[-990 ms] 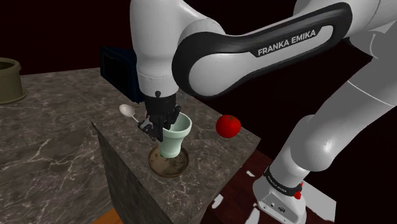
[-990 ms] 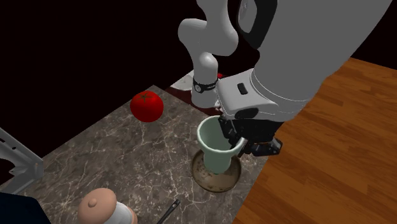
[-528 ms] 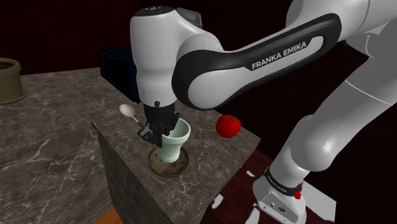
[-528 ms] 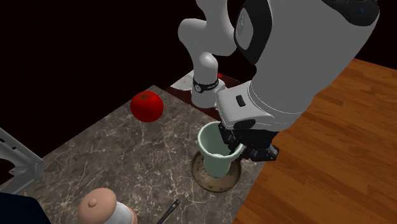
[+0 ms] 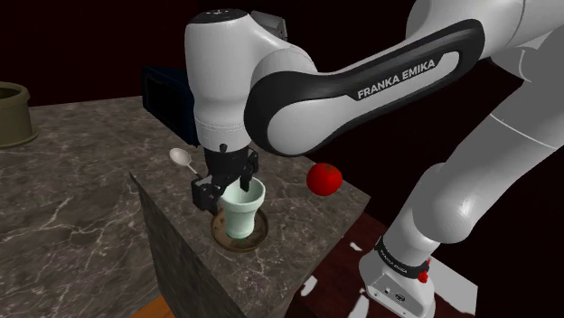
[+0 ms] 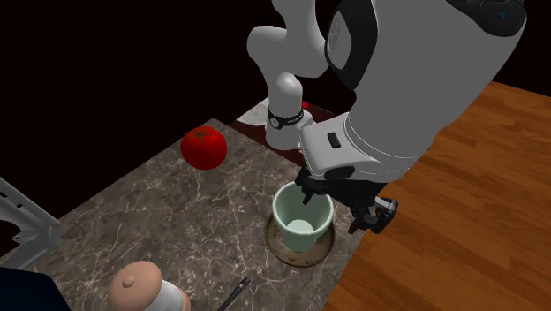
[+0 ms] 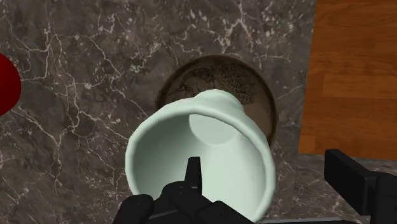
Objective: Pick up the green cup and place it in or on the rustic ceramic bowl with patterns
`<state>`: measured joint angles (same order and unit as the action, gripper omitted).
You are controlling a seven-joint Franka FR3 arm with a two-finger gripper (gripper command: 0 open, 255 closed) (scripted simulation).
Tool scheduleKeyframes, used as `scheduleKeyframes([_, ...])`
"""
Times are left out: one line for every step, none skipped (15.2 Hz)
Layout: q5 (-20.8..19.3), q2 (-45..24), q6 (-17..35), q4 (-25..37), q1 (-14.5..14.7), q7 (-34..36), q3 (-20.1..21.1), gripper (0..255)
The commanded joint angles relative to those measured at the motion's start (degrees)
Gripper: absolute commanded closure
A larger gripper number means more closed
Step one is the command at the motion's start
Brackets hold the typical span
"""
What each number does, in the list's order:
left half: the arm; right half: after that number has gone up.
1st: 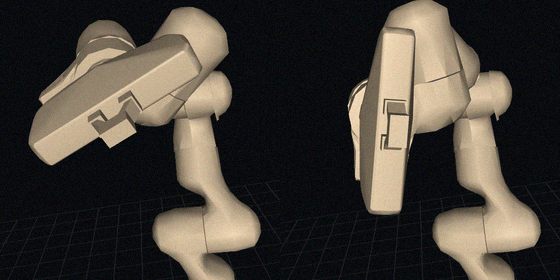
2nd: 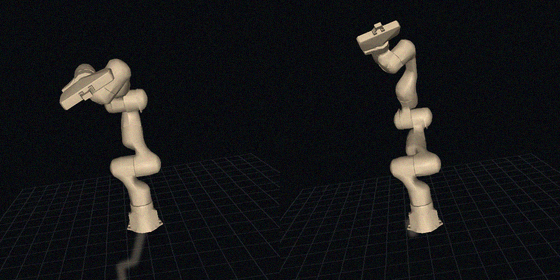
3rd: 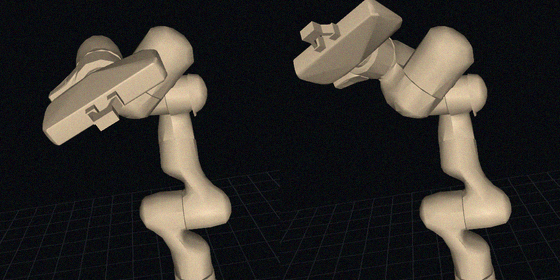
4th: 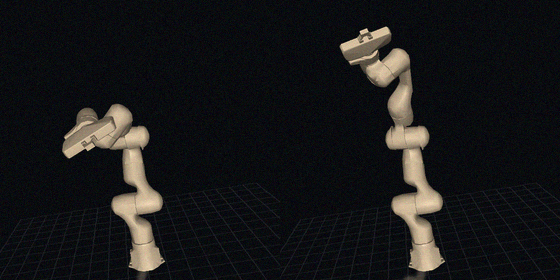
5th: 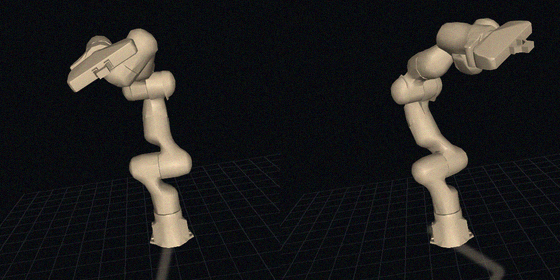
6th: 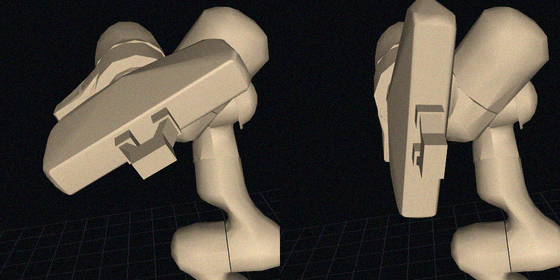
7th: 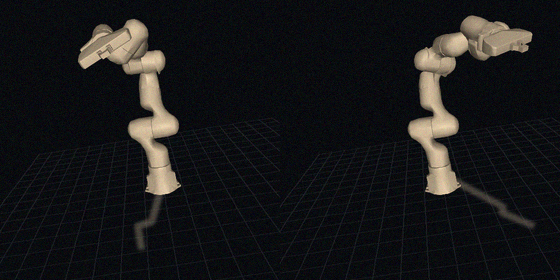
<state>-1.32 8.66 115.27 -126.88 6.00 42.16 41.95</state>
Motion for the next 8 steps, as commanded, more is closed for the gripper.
scheduleKeyframes([0.00, 0.00, 0.00, 0.00, 0.00, 0.00, 0.00, 0])
scheduleKeyframes([0.00, 0.00, 0.00, 0.00, 0.00, 0.00, 0.00, 0])
scheduleKeyframes([0.47, 0.66, -1.94, 1.45, 0.10, -0.36, -0.15, 0])
scheduleKeyframes([0.84, 1.21, -3.88, 2.97, 0.17, -0.65, -0.27, 0])
scheduleKeyframes([1.13, 1.65, -5.81, 4.57, 0.23, -0.88, -0.39, 0])
scheduleKeyframes([1.30, 1.92, -7.34, 5.88, 0.27, -1.02, -0.47, 0])
scheduleKeyframes([1.30, 1.92, -7.34, 5.88, 0.27, -1.02, -0.47, 0])
scheduleKeyframes([1.30, 1.92, -7.34, 5.88, 0.27, -1.02, -0.47, 0])
